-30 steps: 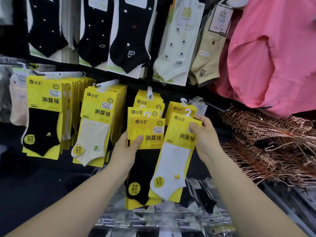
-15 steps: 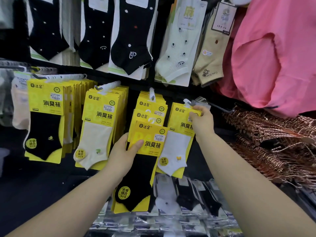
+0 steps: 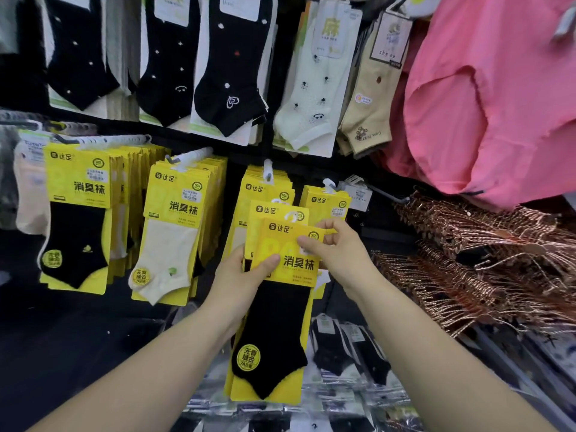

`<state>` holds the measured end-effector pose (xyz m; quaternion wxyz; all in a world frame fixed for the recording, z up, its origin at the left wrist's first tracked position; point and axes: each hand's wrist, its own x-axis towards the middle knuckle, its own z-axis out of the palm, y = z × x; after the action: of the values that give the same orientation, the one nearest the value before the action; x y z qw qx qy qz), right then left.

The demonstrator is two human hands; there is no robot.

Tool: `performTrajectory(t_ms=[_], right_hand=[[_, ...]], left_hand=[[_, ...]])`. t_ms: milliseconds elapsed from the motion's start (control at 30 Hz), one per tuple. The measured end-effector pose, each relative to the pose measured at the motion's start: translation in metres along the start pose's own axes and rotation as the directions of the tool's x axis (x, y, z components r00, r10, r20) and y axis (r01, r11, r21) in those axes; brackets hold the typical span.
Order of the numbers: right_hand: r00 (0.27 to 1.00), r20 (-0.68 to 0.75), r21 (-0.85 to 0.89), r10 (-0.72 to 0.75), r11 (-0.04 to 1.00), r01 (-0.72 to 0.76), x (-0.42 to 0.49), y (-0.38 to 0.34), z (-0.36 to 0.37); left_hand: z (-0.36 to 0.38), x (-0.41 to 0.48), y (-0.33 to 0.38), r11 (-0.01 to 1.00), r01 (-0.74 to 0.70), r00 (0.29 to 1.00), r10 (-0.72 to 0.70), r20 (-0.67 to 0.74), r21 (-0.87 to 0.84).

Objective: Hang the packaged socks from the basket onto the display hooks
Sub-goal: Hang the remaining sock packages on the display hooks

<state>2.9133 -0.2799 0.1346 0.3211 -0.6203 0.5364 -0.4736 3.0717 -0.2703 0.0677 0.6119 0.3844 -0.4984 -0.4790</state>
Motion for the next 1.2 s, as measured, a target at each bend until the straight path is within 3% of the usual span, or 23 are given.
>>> performTrajectory(t_ms=[133,333,533,633,800,1067,1200], right_hand=[[0.998,0.033,-0.026,-0.058,0.998,0.059,-0.007,0.002,-0.008],[0.996,-0.028,0.019,-0.080,0.997,0.081,-0.006,0.009,-0.013],[0.994,-0.109,0.215,-0.014,0.976,0.038,0.014,0.017,-0.027],[0.980,-0.198,0.229,-0.025,0.971,0.071,0.031,0.014,-0.035],[0.976,-0.206,0.218,-0.069,0.969,0.115,0.056,0.000,-0.042],[0.978,-0.207,0.346,0.002,0.935,0.072,0.068,0.000,-0.048],[0.975,-0.219,0.286,-0.042,0.953,0.105,0.072,-0.004,-0.046]], left_hand=[[0.002,-0.003,-0.002,0.998,0.048,0.999,-0.048,0.021,-0.033],[-0.003,-0.003,-0.005,0.991,0.092,0.996,-0.090,0.020,-0.095],[-0.017,0.004,-0.003,0.996,-0.024,0.987,0.037,-0.157,0.088],[-0.024,0.007,-0.003,0.986,-0.059,0.978,0.088,-0.191,0.153],[-0.031,0.010,-0.002,0.980,-0.071,0.976,0.107,-0.188,0.188],[-0.034,0.013,-0.001,0.978,-0.068,0.986,0.096,-0.138,0.196],[-0.030,0.015,0.001,0.972,-0.063,0.990,0.090,-0.112,0.224]])
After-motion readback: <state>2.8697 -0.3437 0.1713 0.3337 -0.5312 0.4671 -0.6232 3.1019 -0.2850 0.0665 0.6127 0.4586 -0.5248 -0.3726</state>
